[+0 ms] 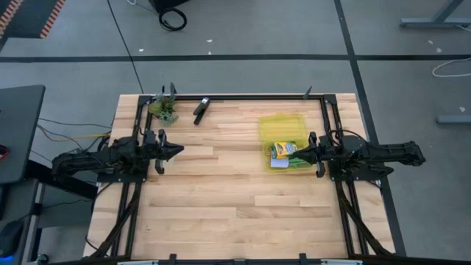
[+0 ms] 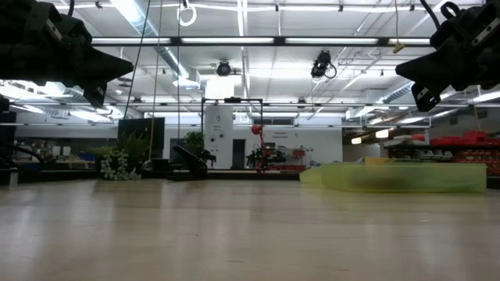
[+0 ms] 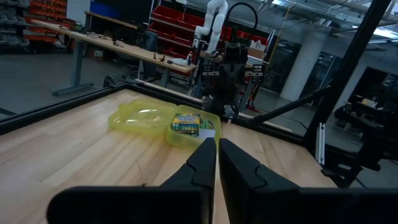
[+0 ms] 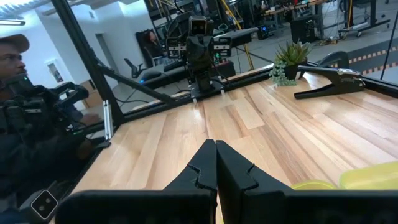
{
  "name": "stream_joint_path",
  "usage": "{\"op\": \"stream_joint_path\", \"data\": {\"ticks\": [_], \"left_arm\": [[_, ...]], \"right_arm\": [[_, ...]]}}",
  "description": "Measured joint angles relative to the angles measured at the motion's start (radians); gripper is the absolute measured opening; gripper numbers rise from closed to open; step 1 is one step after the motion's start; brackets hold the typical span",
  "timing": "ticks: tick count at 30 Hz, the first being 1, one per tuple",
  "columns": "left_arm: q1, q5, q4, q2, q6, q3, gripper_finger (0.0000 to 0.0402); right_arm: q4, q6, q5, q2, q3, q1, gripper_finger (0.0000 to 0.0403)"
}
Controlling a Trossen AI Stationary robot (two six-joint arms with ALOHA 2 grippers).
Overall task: Pack school essentials
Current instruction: Return to Home Position
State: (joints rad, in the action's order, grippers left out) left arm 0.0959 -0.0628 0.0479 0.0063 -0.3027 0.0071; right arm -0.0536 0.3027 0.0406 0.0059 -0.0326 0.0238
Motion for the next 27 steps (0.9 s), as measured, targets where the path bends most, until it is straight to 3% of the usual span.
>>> {"op": "stream_joint_path", "data": {"ticks": [27], "left_arm": [[0.000,0.000,0.000,0.000,0.000,0.000,0.0024]], "right_arm": [[0.000,0.000,0.000,0.000,0.000,0.000,0.0007]]}}
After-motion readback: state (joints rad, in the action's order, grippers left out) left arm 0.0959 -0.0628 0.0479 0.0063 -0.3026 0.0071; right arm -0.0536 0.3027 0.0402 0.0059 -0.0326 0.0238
